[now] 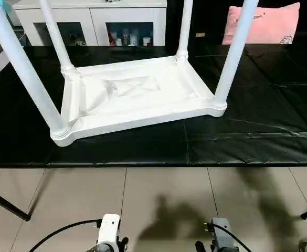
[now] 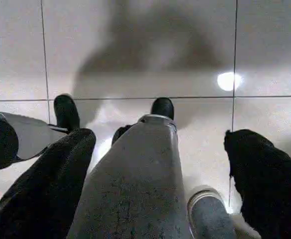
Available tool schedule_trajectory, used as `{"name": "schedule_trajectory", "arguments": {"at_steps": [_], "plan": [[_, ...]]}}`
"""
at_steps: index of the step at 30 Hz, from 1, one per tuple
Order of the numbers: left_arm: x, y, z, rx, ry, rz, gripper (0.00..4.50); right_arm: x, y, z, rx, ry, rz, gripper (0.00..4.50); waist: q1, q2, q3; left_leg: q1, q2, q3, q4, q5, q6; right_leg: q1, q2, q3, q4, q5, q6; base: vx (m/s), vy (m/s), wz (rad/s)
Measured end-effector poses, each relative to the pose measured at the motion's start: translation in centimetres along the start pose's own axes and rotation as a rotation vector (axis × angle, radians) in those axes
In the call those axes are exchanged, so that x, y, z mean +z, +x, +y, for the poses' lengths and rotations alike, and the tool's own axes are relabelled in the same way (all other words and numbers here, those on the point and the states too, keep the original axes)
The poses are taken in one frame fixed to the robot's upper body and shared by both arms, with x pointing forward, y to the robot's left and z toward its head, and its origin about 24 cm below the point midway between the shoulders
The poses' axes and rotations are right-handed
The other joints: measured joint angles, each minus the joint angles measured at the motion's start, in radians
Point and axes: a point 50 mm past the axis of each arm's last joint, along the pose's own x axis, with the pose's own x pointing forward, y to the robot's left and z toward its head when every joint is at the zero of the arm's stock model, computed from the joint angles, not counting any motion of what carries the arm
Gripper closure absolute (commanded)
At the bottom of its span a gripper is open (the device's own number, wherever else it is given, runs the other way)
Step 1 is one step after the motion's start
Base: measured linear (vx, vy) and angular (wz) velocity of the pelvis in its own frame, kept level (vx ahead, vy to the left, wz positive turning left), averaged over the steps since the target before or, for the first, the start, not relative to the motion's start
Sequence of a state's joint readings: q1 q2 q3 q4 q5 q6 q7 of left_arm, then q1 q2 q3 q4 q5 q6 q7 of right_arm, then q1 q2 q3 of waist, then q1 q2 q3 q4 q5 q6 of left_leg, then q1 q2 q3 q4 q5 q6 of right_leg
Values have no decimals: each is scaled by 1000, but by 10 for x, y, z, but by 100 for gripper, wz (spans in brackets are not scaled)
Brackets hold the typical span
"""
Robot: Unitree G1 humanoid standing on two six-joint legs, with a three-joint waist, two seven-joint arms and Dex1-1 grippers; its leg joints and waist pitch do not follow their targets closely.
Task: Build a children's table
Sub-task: Rotate leg to tighten
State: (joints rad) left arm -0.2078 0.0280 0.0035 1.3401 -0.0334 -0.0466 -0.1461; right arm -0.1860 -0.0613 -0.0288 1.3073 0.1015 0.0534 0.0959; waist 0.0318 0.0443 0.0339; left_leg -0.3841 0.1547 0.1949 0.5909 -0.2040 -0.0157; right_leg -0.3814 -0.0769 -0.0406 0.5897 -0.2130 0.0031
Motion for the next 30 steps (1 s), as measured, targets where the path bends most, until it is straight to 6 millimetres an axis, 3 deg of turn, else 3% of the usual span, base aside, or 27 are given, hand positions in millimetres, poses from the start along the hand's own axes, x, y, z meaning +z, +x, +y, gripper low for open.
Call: {"name": "schedule_trajectory", "arguments": {"at_steps": [30], "plan": [[0, 0, 0, 0, 0, 0, 190, 0, 0, 0, 0, 0, 0, 0, 0, 0, 0, 0, 0, 0, 0, 0, 0, 0, 0, 0, 0, 0, 0, 0, 0, 0]]}}
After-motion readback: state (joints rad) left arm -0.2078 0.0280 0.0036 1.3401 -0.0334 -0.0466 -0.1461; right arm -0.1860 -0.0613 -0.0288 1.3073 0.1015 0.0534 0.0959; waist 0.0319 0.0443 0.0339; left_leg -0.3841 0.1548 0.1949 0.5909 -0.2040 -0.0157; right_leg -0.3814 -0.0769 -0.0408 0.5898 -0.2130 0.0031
